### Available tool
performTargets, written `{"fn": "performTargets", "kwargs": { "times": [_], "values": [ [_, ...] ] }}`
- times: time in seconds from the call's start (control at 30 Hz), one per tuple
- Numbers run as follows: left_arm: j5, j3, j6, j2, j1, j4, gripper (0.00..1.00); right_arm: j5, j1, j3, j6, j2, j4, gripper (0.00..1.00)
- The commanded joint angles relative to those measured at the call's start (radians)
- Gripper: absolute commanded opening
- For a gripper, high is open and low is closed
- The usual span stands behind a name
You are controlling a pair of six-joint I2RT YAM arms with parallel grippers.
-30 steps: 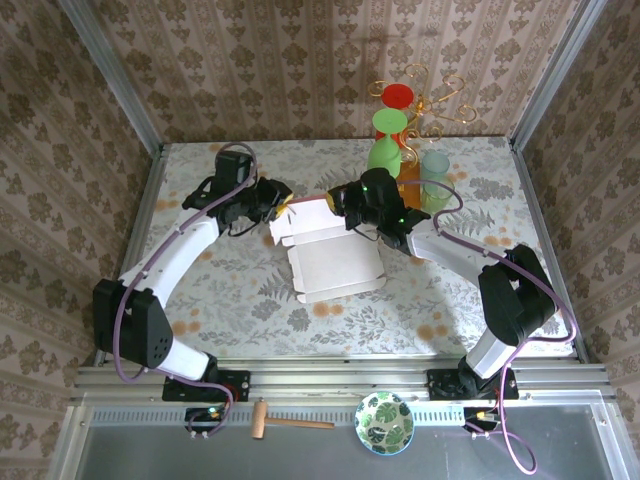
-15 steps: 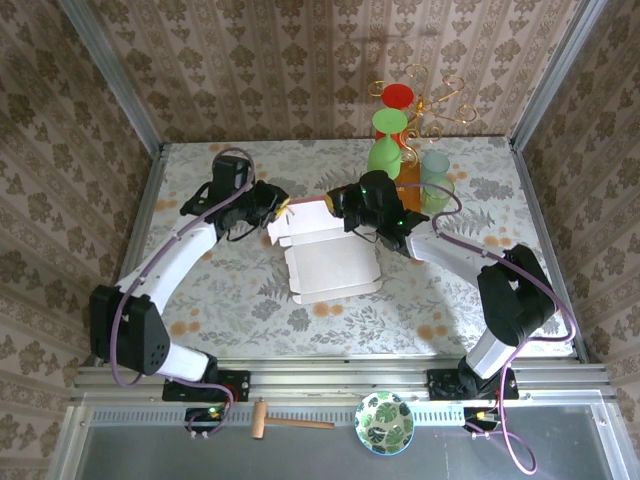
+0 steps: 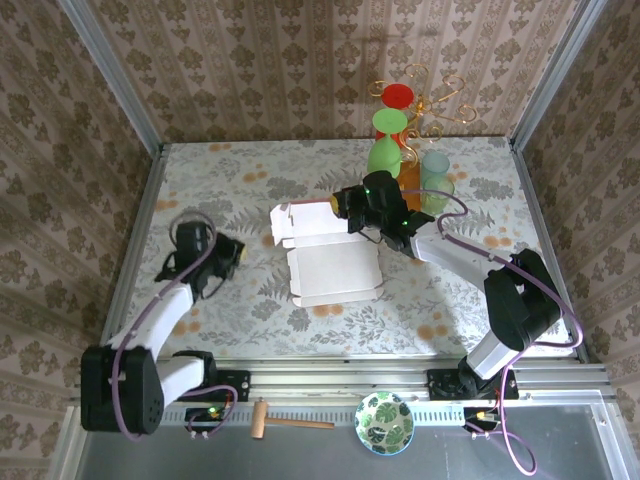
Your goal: Fold the paper box
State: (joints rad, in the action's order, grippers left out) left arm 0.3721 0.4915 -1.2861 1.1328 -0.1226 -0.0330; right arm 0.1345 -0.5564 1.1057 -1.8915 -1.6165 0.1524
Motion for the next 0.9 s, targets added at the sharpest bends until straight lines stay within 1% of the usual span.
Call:
{"fn": "performTargets", "kwargs": {
  "times": [0.0,0.1,0.23,0.3,0.33,0.57,0.67,0.73,0.87],
  "values": [
    [0.087,-0.09,-0.112,0.088,-0.005,0.404,0.0,-0.03,0.003,0.013,-0.038,0.027,-0.036,0.0],
    [0.1,-0.095,-0.113,0.163,-0.031,0.507,0.0,-0.032,0.005,0.021,-0.053,0.022,-0.042,0.0],
    [0.102,-0.101,-0.127,0.259,-0.079,0.62,0.07,-0.041,0.008,0.033,-0.093,0.009,-0.042,0.0],
    [0.089,-0.117,-0.159,0.318,-0.103,0.714,0.12,-0.033,0.01,0.046,-0.119,-0.005,-0.043,0.0],
    [0.084,-0.123,-0.175,0.346,-0.111,0.76,0.13,-0.031,0.01,0.052,-0.132,-0.011,-0.044,0.0],
    [0.062,-0.139,-0.316,0.574,-0.141,1.146,0.16,-0.033,0.018,0.076,-0.179,-0.026,-0.063,0.0],
    [0.024,-0.151,-0.364,0.628,-0.165,1.271,0.18,-0.031,0.021,0.071,-0.184,-0.029,-0.059,0.0],
    [0.001,-0.158,-0.372,0.623,-0.18,1.293,0.2,-0.033,0.024,0.066,-0.185,-0.031,-0.053,0.0],
    [-0.024,-0.167,-0.351,0.569,-0.198,1.251,0.23,-0.03,0.027,0.065,-0.189,-0.034,-0.045,0.0]
  ]
}}
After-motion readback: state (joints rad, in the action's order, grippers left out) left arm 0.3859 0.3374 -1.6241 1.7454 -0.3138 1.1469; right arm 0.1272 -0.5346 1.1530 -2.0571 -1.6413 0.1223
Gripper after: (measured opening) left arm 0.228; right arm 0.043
